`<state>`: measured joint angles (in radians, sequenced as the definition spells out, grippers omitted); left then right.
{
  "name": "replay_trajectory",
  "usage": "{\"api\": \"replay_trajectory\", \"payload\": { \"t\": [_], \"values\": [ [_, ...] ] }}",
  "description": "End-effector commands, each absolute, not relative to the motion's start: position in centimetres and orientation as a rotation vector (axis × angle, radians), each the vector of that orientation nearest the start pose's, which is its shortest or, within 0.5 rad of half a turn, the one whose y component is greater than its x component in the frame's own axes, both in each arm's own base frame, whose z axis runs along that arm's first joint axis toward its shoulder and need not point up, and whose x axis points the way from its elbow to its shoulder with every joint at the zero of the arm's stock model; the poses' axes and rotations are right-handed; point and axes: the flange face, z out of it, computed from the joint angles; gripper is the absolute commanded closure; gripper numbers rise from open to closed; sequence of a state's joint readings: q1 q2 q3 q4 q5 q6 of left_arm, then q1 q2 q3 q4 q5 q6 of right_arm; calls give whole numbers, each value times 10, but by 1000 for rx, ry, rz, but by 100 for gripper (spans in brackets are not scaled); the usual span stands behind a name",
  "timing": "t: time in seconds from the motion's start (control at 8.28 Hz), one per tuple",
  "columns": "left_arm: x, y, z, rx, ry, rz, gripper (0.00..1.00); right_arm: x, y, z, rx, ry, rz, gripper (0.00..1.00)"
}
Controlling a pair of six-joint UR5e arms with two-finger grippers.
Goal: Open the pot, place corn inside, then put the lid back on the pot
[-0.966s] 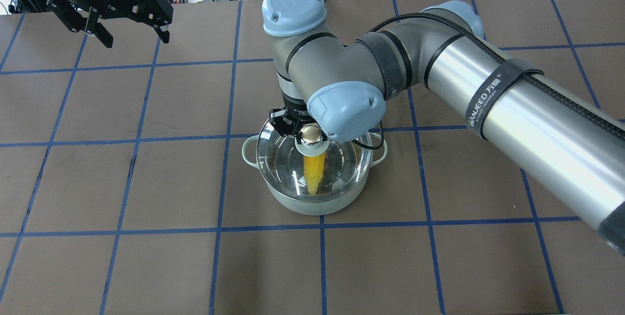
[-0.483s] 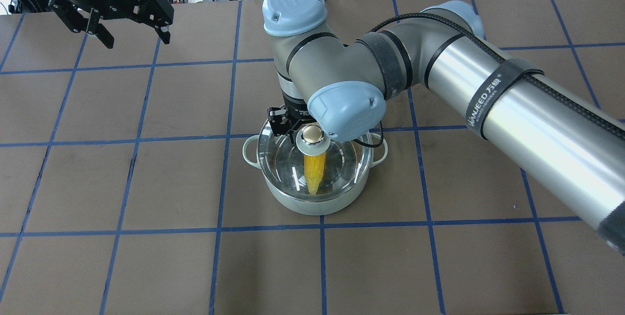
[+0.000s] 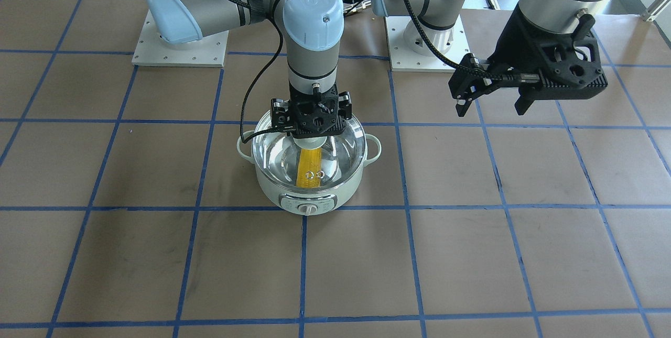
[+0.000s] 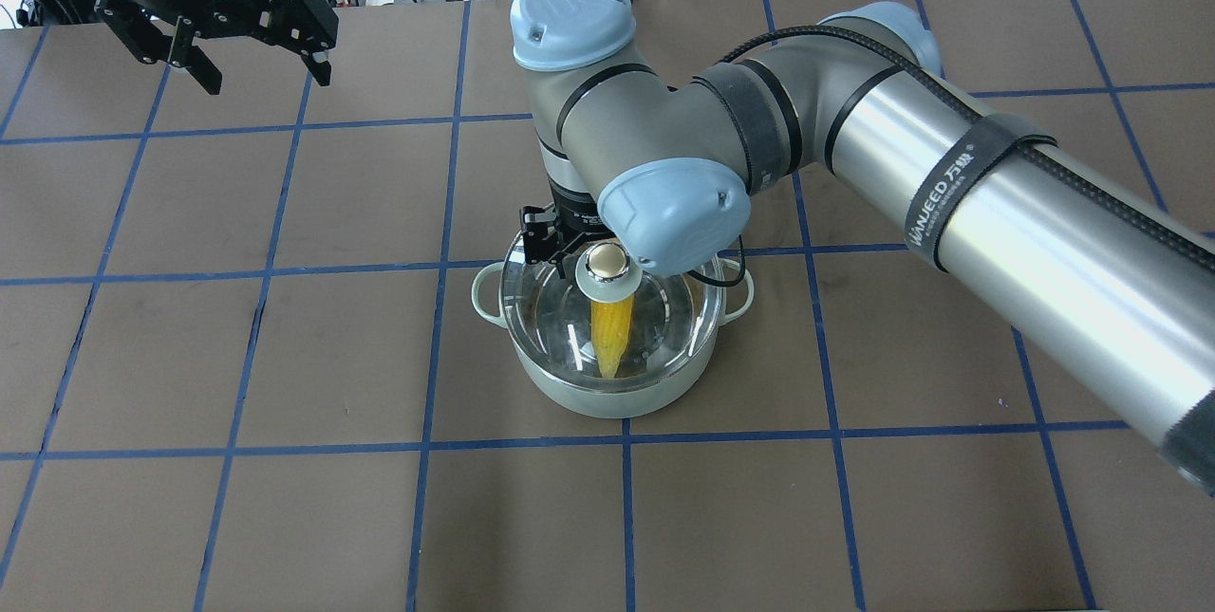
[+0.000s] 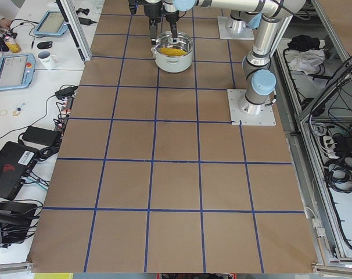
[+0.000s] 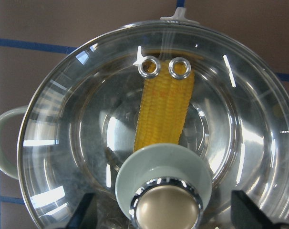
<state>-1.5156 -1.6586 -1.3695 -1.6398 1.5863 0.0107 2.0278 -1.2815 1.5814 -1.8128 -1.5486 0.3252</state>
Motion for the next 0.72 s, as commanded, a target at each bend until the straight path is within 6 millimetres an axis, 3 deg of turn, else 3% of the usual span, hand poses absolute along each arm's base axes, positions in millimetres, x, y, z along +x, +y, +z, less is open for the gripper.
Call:
{"api": "replay_trajectory", "payload": {
  "t": [0.0,0.24,0.36,0.6],
  "values": [
    [-102,-537,535,-70,3125,-64,0,369,-455,397,-194,3116,-5,0],
    [-102,-537,535,-70,3125,-66,0,345,-439,452,-136,3097,-105,0],
    [-102,-537,535,-72,3125,-66,0,321,-440,475,-97,3099,-179,0],
    [-103,-537,535,-68,3119,-64,0,246,-463,508,50,3104,-281,0]
  ]
}}
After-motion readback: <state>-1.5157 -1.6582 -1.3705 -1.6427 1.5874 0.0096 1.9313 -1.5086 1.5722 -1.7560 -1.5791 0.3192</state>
